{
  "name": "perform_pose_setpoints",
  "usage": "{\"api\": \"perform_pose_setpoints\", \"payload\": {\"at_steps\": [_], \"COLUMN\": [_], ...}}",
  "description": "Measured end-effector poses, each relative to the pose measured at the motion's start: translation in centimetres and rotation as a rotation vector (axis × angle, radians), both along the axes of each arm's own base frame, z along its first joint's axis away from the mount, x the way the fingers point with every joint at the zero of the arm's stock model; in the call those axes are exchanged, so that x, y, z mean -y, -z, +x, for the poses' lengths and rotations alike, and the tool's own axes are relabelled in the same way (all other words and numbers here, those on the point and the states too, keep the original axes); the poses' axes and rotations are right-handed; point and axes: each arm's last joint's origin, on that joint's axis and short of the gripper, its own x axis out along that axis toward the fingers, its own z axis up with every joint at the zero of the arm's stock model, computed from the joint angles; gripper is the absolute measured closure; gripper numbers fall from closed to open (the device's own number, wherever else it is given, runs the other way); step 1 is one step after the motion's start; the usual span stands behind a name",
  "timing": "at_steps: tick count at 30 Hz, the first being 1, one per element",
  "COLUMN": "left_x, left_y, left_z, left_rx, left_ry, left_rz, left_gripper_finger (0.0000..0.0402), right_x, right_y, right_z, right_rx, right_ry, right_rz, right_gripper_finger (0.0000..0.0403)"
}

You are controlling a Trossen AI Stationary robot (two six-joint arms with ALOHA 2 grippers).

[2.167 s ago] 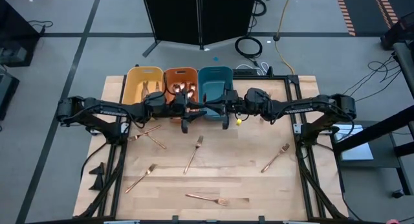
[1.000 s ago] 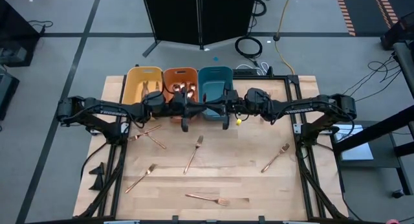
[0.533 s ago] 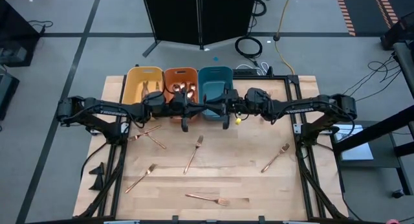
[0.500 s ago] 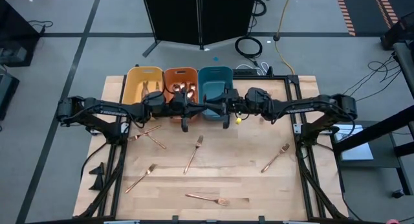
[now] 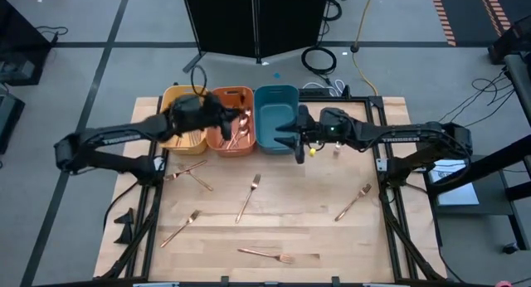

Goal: Sort silverware
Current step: Put the gold spoon into the orange bin

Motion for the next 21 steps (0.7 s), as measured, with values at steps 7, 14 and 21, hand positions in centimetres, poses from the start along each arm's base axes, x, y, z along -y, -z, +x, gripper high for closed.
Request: {"api": "perform_pose_setpoints", "payload": {"at_steps": [7, 14, 21], "left_x": [-5.1, -9.1, -10.0], "left_y": [2.4, 5.6, 6.8], "left_z": [-2.4, -3.1, -3.2], "left_rx": [-0.126, -0.092, -0.086], "left_ry": [-0.196, -0.152, -0.194], "left_rz": [-0.368, -0.741, -0.846], "left_gripper_finger": [0.0401, 0.0402, 0.0392], "right_x": [0.1, -0.3, -1.1], "right_y": [0.8, 1.3, 2.1], "right_z": [0.5, 0.6, 0.5], "right_rx": [-0.030, -0.068, -0.153], "right_ry": [-0.003, -0.014, -0.042], "right_rz": [-0.001, 0.012, 0.027], "right_gripper_finger": [0.0242, 0.0243, 0.0243]}}
